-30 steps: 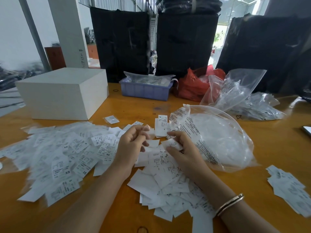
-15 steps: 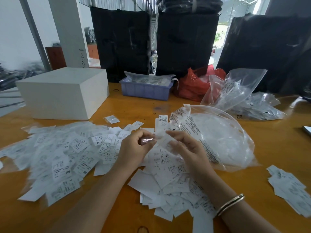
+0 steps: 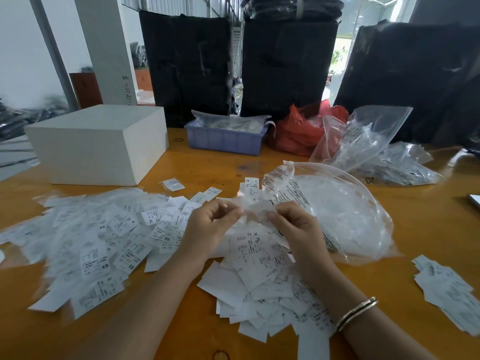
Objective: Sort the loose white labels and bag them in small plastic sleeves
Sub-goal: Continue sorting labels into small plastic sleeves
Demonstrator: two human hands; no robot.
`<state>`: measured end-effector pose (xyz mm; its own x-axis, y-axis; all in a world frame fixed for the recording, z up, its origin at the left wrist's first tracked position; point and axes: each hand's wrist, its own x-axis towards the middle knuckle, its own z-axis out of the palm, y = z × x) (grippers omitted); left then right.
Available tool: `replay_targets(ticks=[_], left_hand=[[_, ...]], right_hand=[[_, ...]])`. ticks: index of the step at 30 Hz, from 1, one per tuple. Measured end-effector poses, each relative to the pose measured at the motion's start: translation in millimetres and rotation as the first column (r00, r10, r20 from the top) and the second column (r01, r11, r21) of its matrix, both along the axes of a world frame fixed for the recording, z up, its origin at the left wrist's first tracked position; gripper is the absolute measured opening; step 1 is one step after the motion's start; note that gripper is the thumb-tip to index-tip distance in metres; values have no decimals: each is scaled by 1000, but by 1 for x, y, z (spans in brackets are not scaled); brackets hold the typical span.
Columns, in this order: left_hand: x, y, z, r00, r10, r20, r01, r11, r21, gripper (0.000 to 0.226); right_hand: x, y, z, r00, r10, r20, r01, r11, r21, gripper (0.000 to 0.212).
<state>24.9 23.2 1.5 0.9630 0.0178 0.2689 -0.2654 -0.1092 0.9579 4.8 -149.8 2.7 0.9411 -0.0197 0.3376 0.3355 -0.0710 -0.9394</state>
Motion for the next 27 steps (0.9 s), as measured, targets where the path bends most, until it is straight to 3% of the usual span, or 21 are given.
replay_targets(ticks=[4, 7, 10, 18, 21, 25, 27], left_hand=[[-2, -2, -4, 982, 12, 190, -61, 966, 252, 10], [-6, -3, -4, 949, -32, 314, -105, 906, 409, 10], [-7, -3, -3, 940, -67, 334, -99, 884, 456, 8], [-7, -4, -3, 941, -102, 322, -74, 868, 490, 10], [-7, -3, -3, 945, -90, 314, -81, 867, 492, 10], [-7, -2, -3, 935, -108, 338, -77, 868, 490, 11], [-6, -2, -3, 934, -106, 341, -81, 867, 491, 12]], right_hand=[[0, -5, 0, 1000, -18, -22, 23, 968, 248, 11], [1, -6, -1, 999, 32, -30, -20, 941, 339, 7], [1, -5, -2, 997, 76, -7, -68, 928, 366, 13], [1, -5, -5, 994, 106, 31, -111, 955, 275, 5], [-2, -4, -2, 989, 126, 79, -142, 956, 255, 10], [-3, -3, -1, 987, -19, 159, 15, 1000, 21, 9], [-3, -2, -1, 977, -78, 197, 81, 997, -9, 6]])
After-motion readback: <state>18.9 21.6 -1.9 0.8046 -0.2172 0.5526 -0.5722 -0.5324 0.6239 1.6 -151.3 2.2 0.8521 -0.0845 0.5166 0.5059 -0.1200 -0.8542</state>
